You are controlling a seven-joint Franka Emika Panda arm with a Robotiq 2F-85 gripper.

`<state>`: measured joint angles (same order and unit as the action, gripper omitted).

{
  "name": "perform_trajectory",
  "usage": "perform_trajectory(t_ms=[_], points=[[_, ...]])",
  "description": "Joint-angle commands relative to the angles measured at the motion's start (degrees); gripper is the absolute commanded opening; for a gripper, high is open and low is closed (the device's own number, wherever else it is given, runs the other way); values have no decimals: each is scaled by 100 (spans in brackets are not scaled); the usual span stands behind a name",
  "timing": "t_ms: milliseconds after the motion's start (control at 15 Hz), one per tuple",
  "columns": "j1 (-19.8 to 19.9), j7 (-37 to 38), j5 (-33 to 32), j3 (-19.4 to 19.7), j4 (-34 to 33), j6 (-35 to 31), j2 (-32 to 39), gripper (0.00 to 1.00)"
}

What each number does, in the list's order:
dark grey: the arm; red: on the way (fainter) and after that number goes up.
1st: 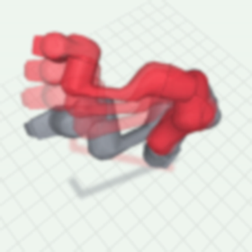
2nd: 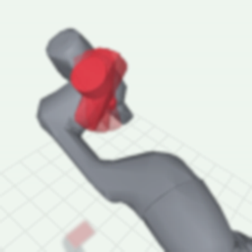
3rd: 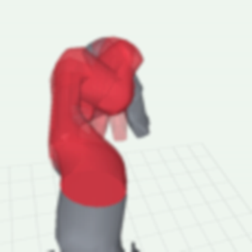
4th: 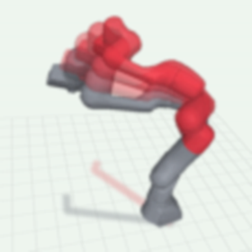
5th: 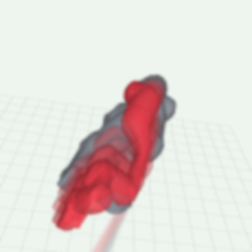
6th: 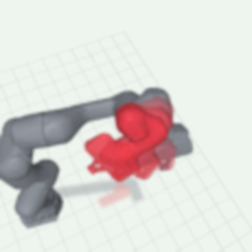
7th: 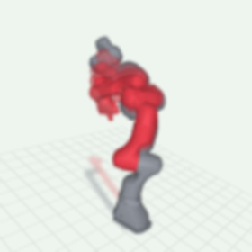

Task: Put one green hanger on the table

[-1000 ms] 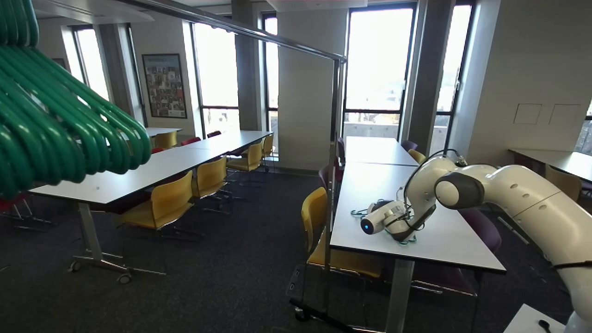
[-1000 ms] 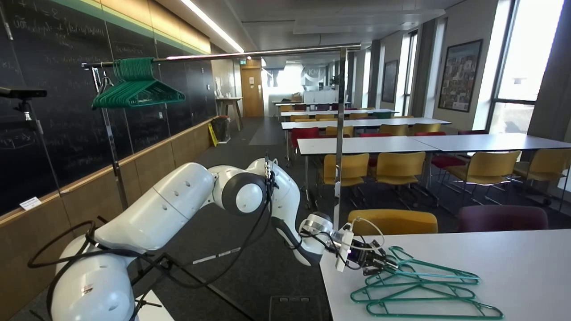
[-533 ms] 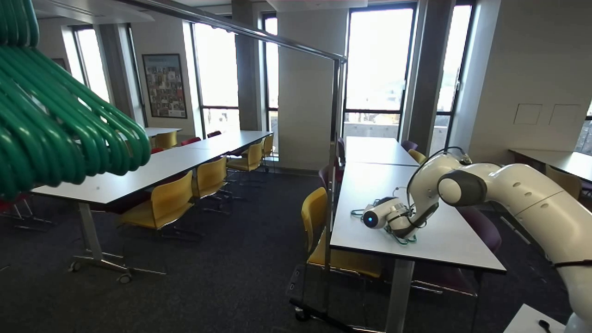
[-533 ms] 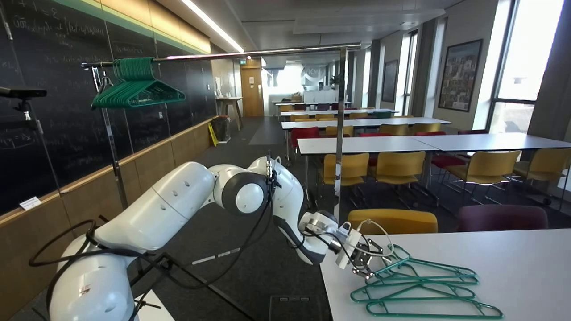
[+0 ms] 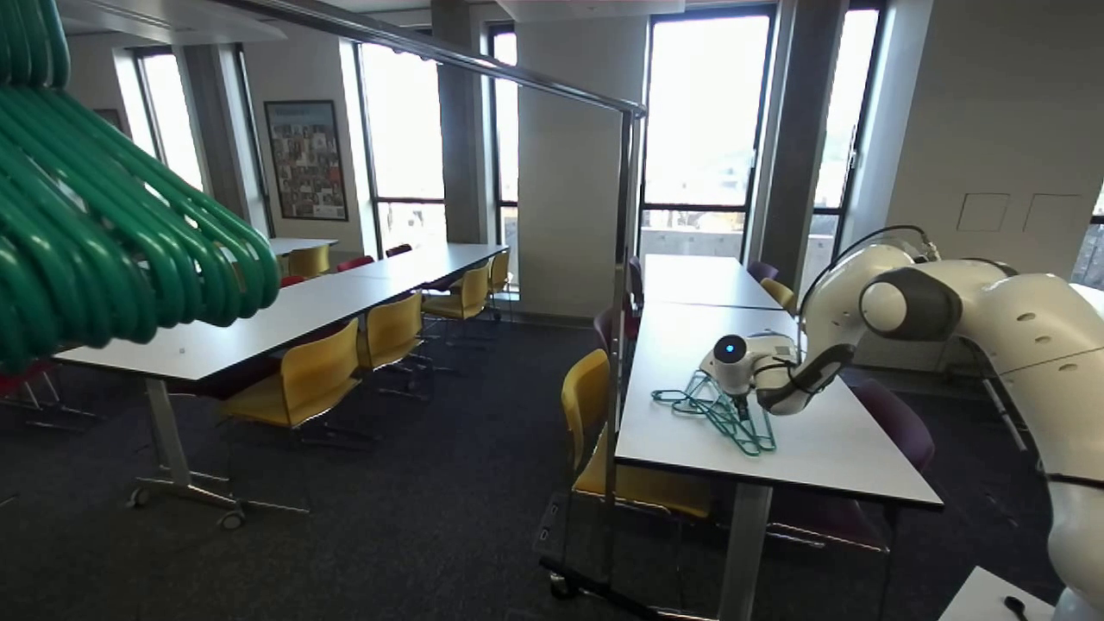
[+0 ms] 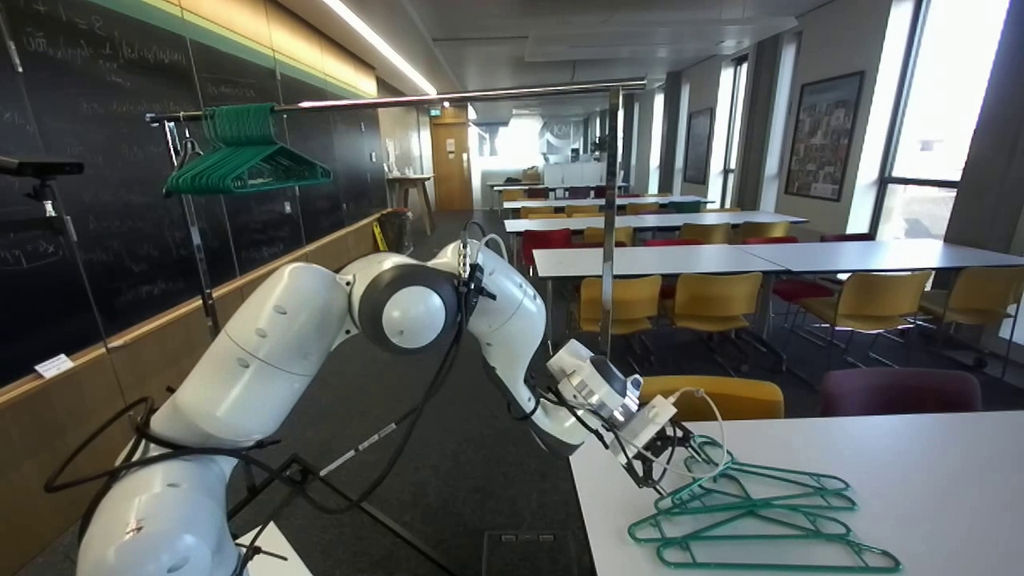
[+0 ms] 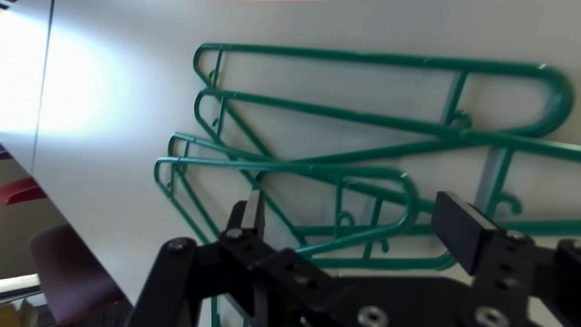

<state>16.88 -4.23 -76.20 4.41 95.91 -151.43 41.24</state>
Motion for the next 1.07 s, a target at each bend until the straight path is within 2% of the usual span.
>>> perform_trajectory(t_ms=[0,133,200,800,867,933,1000], points=[[478,-1577,1268,-484,1071,500,-913,100],[777,-2476,2008,-843,1330,585,-1097,100],[667,-2913,2514,-676,1481,181,-1148,100],[666,-5878,5291,-1129,2153,-546,-1250,100],[329,-5794,5103,-856,2174,-515,-1363,100],[253,-5719,5284,-727,1820,-415,-969,100],[197,-5759,5277,-720,1838,-425,-990,100]])
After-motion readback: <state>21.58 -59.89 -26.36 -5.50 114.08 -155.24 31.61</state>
